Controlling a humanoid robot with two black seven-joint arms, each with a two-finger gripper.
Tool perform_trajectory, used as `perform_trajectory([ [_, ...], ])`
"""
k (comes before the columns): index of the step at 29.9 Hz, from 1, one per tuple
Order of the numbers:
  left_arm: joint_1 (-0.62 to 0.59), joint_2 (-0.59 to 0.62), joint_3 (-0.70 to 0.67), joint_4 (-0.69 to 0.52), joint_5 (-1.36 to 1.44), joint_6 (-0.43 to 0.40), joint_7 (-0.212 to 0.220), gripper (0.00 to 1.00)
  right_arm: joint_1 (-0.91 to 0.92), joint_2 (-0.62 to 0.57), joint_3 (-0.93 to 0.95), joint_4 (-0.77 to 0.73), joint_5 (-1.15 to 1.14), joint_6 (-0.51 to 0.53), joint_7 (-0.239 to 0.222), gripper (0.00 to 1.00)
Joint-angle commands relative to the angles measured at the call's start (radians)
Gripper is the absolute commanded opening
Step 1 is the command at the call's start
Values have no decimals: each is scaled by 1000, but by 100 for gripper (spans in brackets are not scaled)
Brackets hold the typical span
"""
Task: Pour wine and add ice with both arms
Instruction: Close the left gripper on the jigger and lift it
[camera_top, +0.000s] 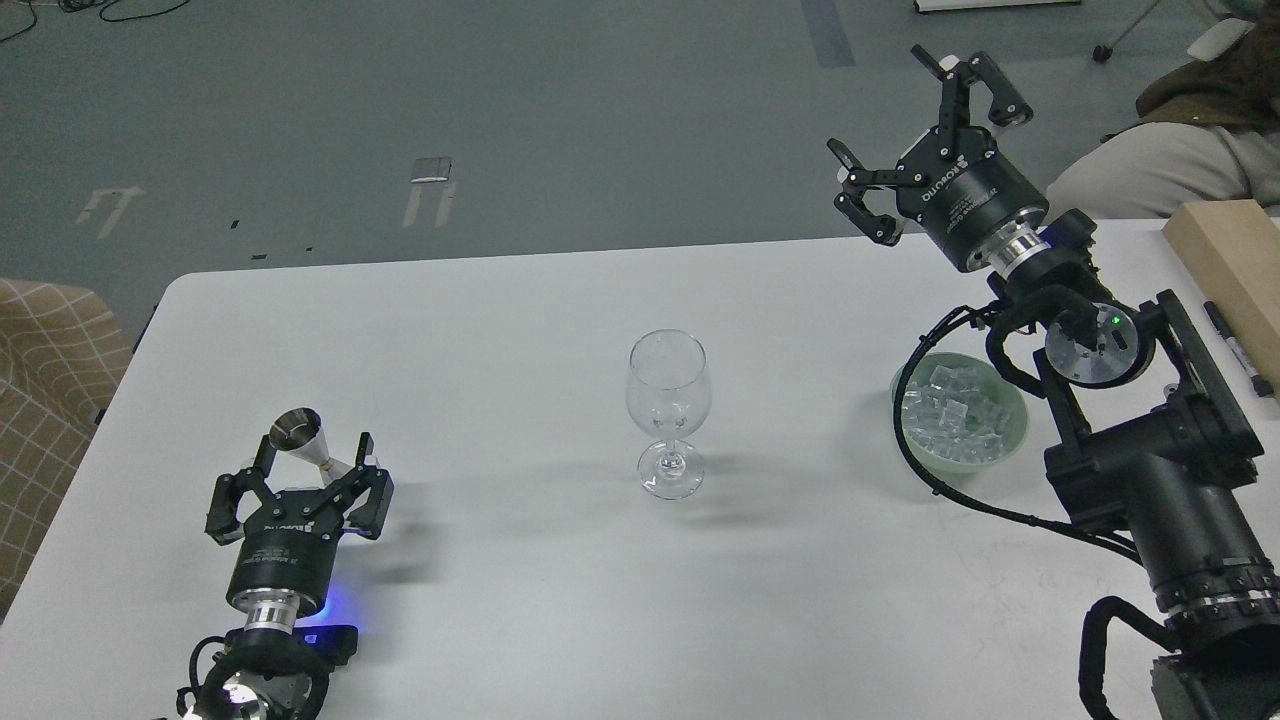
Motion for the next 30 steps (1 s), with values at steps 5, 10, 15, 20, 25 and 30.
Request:
perform_trajectory([
  [5,-11,0,1,11,0,14,-5,89,-2,0,0,1,0,0,0,100],
  [10,-16,3,0,12,-1,33,-3,80,-2,0,0,1,0,0,0,100],
  [15,-16,3,-2,12,-1,45,-5,68,-2,0,0,1,0,0,0,100],
  [20,-14,6,1,12,3,30,1,38,-2,0,0,1,0,0,0,100],
  [25,-16,6,-3,8,3,30,6,34,-2,0,1,1,0,0,0,100],
  [30,-14,5,-2,0,3,31,-5,22,-2,0,1,1,0,0,0,100],
])
